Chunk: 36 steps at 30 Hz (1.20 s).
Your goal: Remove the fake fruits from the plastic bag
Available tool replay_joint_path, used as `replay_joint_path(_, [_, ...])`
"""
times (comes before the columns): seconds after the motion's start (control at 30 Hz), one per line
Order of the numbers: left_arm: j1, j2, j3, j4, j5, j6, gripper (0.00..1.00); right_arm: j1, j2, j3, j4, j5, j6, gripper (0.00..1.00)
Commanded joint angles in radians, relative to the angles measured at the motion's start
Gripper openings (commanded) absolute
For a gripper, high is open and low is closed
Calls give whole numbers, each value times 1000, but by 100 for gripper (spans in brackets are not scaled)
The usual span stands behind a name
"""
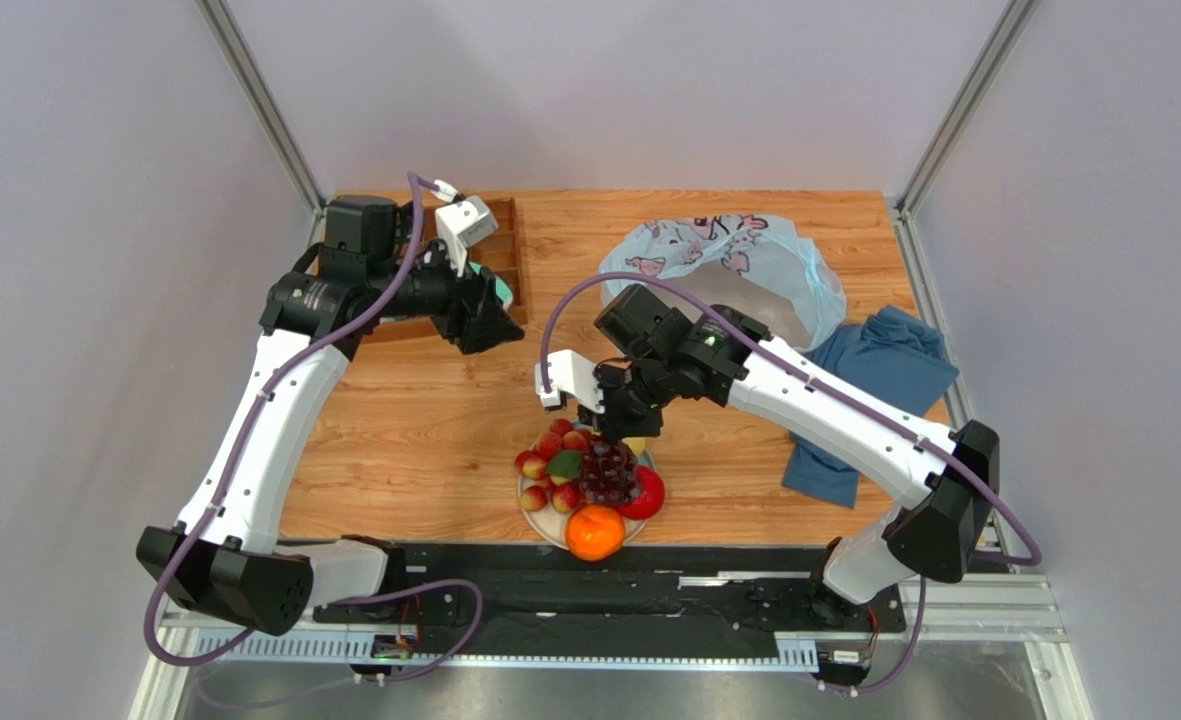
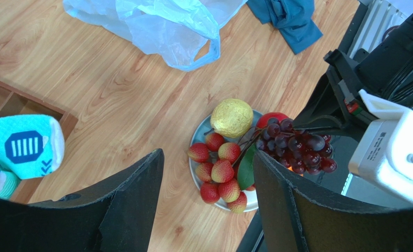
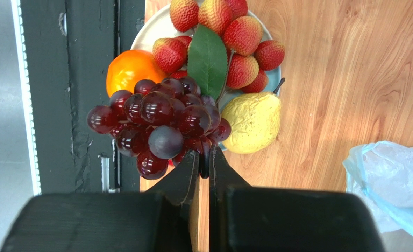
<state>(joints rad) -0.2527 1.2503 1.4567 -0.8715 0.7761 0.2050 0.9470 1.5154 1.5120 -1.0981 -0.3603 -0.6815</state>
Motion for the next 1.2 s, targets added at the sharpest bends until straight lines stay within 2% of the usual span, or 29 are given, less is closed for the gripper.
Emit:
replay_joint_path(0.0, [3,11,7,19,17,14,72,4,26,47,81,3,36,5])
replay_joint_path(0.43, [4,72,20,35,54,-12,72,4,210,135,164,109,125,1])
replay_joint_path(0.83, [4,107,59,69,55,-47,71,4,275,139,145,228,123,9])
replay_joint_path(0.93, [6,115,77,69,63,-55,71,4,278,120,147,239,135,34])
replay_joint_path(0.97, [6,118,82,71,74,-55,71,6,276,116,159,257,148,51])
replay_joint_path(1.03, [9,120,96,65,100,-53,72,6,263,125,170,261,175,60])
replay_joint_path(1.17, [27,118,183,51,129,-61,73,4,226,154,179,271,191,68])
